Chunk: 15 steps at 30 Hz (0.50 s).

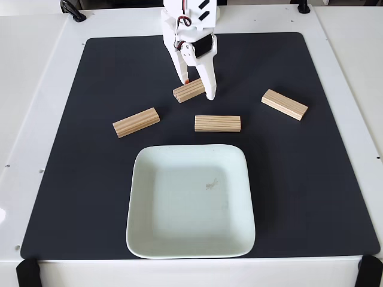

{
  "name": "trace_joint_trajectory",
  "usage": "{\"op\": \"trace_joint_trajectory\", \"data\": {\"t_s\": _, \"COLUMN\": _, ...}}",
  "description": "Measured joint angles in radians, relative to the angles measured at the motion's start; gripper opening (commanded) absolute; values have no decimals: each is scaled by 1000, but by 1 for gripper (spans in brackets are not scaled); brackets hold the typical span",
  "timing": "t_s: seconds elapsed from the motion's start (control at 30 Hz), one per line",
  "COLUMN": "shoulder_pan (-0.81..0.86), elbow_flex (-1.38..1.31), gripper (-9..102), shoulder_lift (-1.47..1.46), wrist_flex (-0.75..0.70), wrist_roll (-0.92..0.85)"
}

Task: Pick up the wooden block and place them on the plate.

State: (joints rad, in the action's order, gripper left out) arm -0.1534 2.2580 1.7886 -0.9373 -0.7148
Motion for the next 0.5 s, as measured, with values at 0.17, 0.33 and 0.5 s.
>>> {"op": "trace_joint_trajectory", "data": {"t_s": 0.17, "shoulder_pan": 0, "elbow_flex": -2, "gripper": 31, "shoulder_lift": -15, "wrist_flex": 0, "wrist_roll": 0}}
{"op": "trace_joint_trajectory", "data": {"t_s": 0.33, "shoulder_pan": -21, "elbow_flex": -3, "gripper": 31, "shoulder_lift": -32, "wrist_flex": 0, "wrist_roll": -2}}
{"op": "trace_joint_trajectory", "data": {"t_s": 0.5, "shoulder_pan": -46, "elbow_flex": -3, "gripper": 31, "shoulder_lift": -37, "wrist_flex": 0, "wrist_roll": 0}}
